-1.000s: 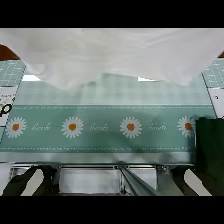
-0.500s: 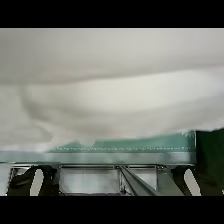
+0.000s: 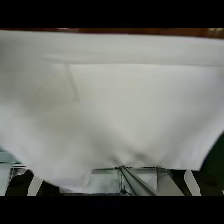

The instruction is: Fold the shirts.

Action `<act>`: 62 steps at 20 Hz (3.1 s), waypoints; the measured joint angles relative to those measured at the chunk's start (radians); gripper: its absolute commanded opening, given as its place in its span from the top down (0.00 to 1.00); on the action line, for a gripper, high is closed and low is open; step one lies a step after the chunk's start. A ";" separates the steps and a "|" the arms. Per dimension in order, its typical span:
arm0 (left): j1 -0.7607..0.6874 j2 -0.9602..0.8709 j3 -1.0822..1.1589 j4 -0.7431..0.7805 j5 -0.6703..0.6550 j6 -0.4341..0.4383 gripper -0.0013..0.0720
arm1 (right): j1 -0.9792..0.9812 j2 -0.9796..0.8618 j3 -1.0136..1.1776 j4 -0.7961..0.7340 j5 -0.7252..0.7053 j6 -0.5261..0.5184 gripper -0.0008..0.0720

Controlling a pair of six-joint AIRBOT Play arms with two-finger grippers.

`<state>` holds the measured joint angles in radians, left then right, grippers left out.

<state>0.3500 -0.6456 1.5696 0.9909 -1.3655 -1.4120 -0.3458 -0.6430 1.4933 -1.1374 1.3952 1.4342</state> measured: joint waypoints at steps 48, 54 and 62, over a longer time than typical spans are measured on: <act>-0.203 -1.201 -0.001 0.063 -0.058 0.056 0.29 | 0.107 -1.272 0.177 0.103 0.091 -0.071 0.42; -0.111 -1.062 -0.008 0.088 -0.179 -0.003 0.29 | 0.010 -1.126 0.126 0.034 0.196 -0.020 0.42; 0.209 -0.575 -0.610 0.021 -0.048 0.075 0.29 | -0.158 -0.656 -0.539 0.126 -0.054 -0.135 0.42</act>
<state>0.5594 -1.2209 0.9592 1.0115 -1.4132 -1.3373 -0.5037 -1.2991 0.9543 -1.0111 1.3415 1.2987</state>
